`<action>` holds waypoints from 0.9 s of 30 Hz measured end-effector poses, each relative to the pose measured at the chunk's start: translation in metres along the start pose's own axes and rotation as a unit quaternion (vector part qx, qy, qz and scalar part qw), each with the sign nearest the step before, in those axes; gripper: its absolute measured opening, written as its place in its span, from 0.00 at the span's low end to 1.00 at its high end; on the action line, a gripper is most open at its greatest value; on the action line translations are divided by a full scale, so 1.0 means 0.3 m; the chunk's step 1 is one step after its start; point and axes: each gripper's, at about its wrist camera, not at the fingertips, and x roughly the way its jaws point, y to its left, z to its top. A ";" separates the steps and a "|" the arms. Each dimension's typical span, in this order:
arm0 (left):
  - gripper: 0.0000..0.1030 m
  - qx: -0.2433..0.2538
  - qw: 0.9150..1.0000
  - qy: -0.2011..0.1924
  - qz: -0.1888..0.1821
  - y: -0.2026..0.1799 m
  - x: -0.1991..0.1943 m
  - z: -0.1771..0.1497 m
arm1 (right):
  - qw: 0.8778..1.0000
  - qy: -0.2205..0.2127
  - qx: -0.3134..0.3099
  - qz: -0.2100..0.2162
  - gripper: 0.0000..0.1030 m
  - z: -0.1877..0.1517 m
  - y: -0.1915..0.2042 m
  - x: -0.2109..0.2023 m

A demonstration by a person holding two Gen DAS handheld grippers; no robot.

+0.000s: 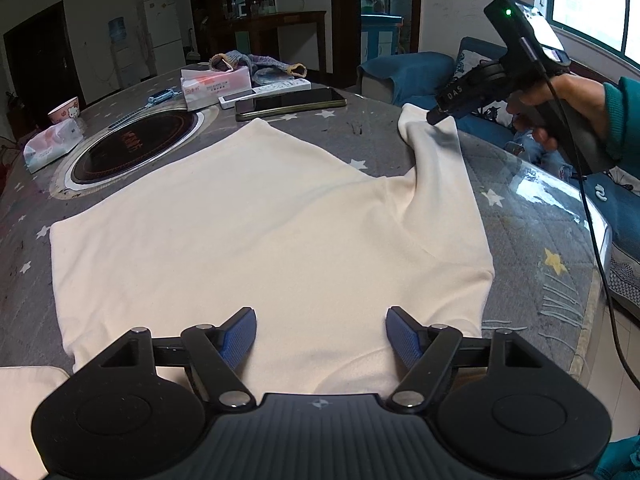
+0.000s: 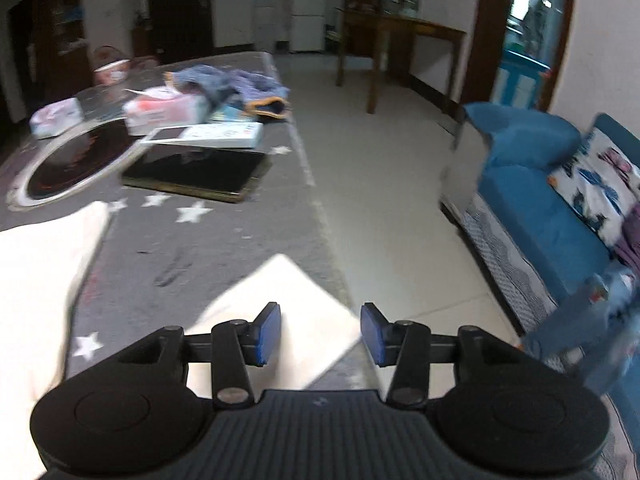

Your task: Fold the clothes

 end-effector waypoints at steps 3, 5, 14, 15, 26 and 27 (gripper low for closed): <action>0.73 0.001 1.000 0.001 0.000 -0.001 0.001 0.002 | 1.000 0.011 0.008 0.003 0.38 -0.014 -0.029 0.019; 0.74 0.001 1.000 0.001 0.001 -0.001 0.001 0.002 | 1.000 0.006 0.013 0.006 0.17 -0.022 -0.042 0.010; 0.74 0.003 1.000 0.001 0.001 -0.002 -0.006 -0.007 | 0.996 -0.039 -0.038 -0.076 0.04 -0.057 -0.064 -0.123; 0.74 0.004 1.000 0.000 0.001 -0.002 -0.007 -0.009 | 0.994 -0.042 -0.046 -0.092 0.04 -0.065 -0.070 -0.141; 0.74 -0.035 0.999 0.001 0.004 0.055 -0.044 -0.014 | 0.995 -0.017 -0.092 0.045 0.30 -0.144 0.045 -0.219; 0.74 -0.039 0.999 0.000 0.008 0.065 -0.050 -0.018 | 0.993 -0.011 -0.097 0.071 0.30 -0.147 0.079 -0.221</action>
